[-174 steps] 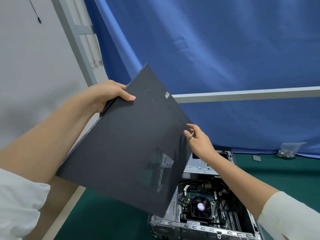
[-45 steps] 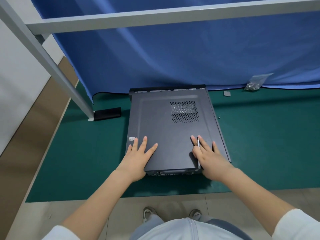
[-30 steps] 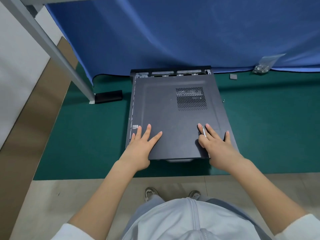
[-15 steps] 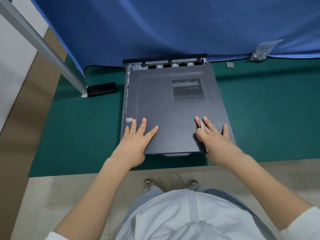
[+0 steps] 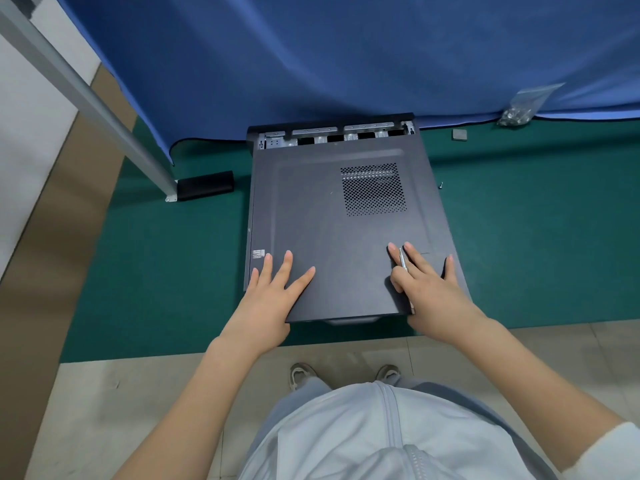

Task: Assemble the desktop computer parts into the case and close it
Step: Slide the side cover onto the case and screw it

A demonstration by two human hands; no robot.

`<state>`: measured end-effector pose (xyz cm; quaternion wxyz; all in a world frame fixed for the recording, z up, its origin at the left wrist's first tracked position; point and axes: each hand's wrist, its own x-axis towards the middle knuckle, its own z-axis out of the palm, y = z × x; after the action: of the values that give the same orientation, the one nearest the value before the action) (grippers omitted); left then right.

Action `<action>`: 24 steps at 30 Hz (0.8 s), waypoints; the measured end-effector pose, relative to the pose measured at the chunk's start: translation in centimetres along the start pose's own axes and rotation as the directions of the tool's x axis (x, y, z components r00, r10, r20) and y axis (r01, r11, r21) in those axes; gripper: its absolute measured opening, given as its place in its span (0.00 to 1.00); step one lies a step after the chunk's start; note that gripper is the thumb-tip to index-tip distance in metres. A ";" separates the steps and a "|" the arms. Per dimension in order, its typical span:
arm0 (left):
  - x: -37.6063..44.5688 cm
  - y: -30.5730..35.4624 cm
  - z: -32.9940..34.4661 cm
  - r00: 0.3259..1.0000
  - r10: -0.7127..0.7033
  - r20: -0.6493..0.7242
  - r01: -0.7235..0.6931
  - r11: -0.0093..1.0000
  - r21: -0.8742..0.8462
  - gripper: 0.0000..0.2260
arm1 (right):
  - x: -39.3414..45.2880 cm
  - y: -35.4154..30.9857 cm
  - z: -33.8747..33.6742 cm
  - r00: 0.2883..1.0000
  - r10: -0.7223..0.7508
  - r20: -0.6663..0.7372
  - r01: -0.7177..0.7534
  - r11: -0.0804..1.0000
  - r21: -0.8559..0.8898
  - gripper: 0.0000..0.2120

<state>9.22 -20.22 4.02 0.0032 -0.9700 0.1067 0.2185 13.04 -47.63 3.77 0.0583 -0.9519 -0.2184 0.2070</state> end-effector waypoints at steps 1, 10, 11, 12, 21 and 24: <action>0.0 -0.1 0.2 1.000 0.001 -0.004 -0.001 1.000 -0.013 0.45 | 0.0 0.1 -0.1 1.000 0.000 0.006 0.000 1.000 -0.011 0.21; 0.6 -0.3 0.6 1.000 -0.014 0.002 0.014 0.999 -0.036 0.45 | 0.3 -0.2 -0.3 0.998 0.023 0.052 -0.019 0.997 -0.075 0.21; 0.9 -0.5 0.3 1.000 -0.017 0.003 0.017 0.999 -0.036 0.45 | 0.8 -0.2 -0.6 0.998 0.021 0.058 -0.017 0.997 -0.077 0.21; 1.3 -0.8 0.0 1.000 -0.020 0.003 0.020 0.999 -0.039 0.45 | 1.3 -0.2 -0.9 0.998 0.020 0.063 -0.015 0.997 -0.076 0.21; 2.5 -1.2 -1.3 1.000 -0.010 0.012 0.011 0.997 -0.074 0.45 | 2.7 -0.3 -2.0 0.996 0.048 0.077 -0.036 0.989 -0.145 0.22; 2.0 -1.1 -1.2 1.000 0.002 -0.004 -0.002 0.997 -0.081 0.45 | 2.2 0.0 -2.2 0.994 0.059 0.088 -0.044 0.986 -0.160 0.22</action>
<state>11.71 -19.58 4.18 -0.0365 -0.9696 0.0989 0.2207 15.76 -46.72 4.98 -0.0330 -0.9482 -0.2120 0.2342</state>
